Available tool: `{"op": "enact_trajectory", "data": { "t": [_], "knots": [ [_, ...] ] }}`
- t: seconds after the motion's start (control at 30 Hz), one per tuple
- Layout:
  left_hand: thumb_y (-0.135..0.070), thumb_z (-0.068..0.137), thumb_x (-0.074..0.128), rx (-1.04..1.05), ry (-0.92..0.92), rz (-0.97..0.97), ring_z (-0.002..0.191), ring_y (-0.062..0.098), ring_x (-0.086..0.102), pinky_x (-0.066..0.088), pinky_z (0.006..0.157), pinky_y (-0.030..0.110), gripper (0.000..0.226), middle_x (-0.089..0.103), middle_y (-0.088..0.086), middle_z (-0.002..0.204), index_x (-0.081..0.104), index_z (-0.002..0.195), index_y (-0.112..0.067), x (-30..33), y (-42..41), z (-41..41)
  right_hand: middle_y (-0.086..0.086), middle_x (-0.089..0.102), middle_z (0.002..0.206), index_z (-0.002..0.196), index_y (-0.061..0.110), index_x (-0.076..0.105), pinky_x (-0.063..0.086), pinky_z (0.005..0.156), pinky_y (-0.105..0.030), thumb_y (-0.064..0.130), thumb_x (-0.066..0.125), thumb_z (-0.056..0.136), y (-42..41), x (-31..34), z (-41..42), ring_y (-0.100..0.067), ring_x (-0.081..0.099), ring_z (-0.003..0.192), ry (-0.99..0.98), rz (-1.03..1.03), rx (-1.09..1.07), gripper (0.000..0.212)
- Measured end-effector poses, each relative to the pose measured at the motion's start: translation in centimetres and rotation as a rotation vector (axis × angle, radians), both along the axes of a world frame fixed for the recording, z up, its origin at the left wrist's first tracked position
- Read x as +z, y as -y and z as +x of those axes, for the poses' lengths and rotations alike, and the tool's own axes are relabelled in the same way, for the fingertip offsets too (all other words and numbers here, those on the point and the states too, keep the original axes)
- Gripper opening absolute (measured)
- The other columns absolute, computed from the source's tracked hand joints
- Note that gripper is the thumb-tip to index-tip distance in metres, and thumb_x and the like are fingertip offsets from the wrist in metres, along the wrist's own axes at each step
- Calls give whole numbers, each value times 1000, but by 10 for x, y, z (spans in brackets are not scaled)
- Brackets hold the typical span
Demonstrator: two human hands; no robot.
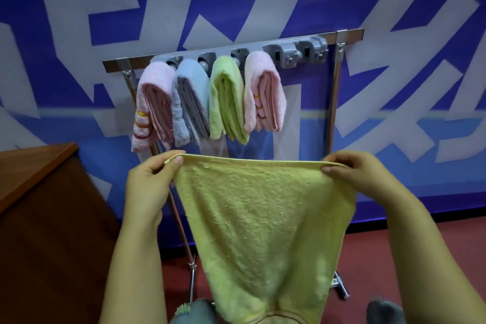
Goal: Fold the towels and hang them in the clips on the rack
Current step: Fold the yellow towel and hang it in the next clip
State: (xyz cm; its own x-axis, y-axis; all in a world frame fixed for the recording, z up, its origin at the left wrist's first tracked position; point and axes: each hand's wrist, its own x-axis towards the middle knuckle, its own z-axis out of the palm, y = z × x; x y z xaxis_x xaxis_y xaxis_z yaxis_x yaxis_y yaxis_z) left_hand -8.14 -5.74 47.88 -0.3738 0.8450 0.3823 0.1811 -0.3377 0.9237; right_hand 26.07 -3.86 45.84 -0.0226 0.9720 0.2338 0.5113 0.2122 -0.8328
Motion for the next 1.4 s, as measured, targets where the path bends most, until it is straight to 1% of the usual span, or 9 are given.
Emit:
{"op": "enact_trajectory", "data": {
  "t": [0.33, 0.53, 0.63, 0.7, 0.77, 0.93, 1.1, 1.27, 1.4],
  "knots": [
    [-10, 85, 62, -44, 405, 71, 60, 4, 63, 53, 58, 17, 5, 68, -7, 62, 63, 81, -13, 6, -7, 0, 4, 65, 56, 79, 12, 66, 50, 47, -18, 41, 72, 51, 1, 11, 22, -7, 61, 50, -927, -60, 26, 41],
    [-8, 89, 58, -61, 536, 9, 63, 5, 65, 56, 62, 18, 16, 69, -6, 62, 64, 77, -16, 5, -5, 1, 4, 64, 55, 76, 12, 65, 56, 58, -21, 28, 61, 82, -5, 11, 22, -6, 62, 55, -1284, -192, 87, 17],
    [-9, 89, 60, 62, 601, -40, 57, 3, 61, 52, 54, 16, 17, 65, -10, 53, 61, 74, -18, -3, -7, 0, 4, 62, 52, 67, 8, 68, 54, 53, -12, 10, 92, 40, -5, 11, 11, 0, 60, 46, -1515, -288, 105, 36],
    [-7, 90, 58, 63, 621, -37, 52, 2, 59, 50, 50, 16, 19, 62, -10, 49, 59, 74, -17, -6, -7, 3, 3, 60, 57, 70, 9, 67, 44, 40, -7, 12, 93, 35, -4, 10, 1, 1, 55, 42, -1434, -337, 104, 44],
    [-5, 90, 55, -21, 536, -7, 50, 1, 57, 49, 49, 16, 20, 61, -10, 51, 58, 74, -15, -5, -8, 13, 2, 63, 60, 78, 12, 60, 42, 40, -7, 19, 73, 73, -4, 3, -14, 0, 56, 44, -1253, -329, 49, 16],
    [-5, 88, 59, -418, -38, 19, 59, 1, 51, 44, 61, 15, 19, 56, -10, 62, 57, 73, -17, 25, -13, 66, 3, 63, 119, 113, 29, 60, 57, 80, -28, 23, 62, 85, 10, -7, -78, -8, 64, 101, -576, -252, 309, 28],
    [-25, 78, 62, -560, -408, -13, 70, 6, 52, 40, 71, 23, 5, 57, -6, 73, 60, 76, -20, 46, -23, 81, -11, 70, 101, 107, 5, 63, 52, 78, -18, 9, 65, 85, 5, 1, -121, -11, 64, 89, -323, -1, 345, 22],
    [-9, 85, 63, -430, -305, 110, 67, 3, 53, 45, 69, 19, 14, 58, -7, 70, 60, 77, -20, 70, -16, 69, -7, 65, 80, 84, 9, 62, 51, 77, -38, 6, 59, 82, -10, -23, -122, -18, 59, 73, -62, -22, 263, 4],
    [-10, 87, 61, -212, -76, 196, 59, 2, 50, 47, 60, 16, 18, 55, -10, 64, 60, 76, -24, 86, -21, 31, 6, 58, 70, 79, 11, 63, 48, 68, -31, 10, 57, 83, -16, -44, -96, -8, 52, 67, 121, -161, 284, 8]
  ]
}}
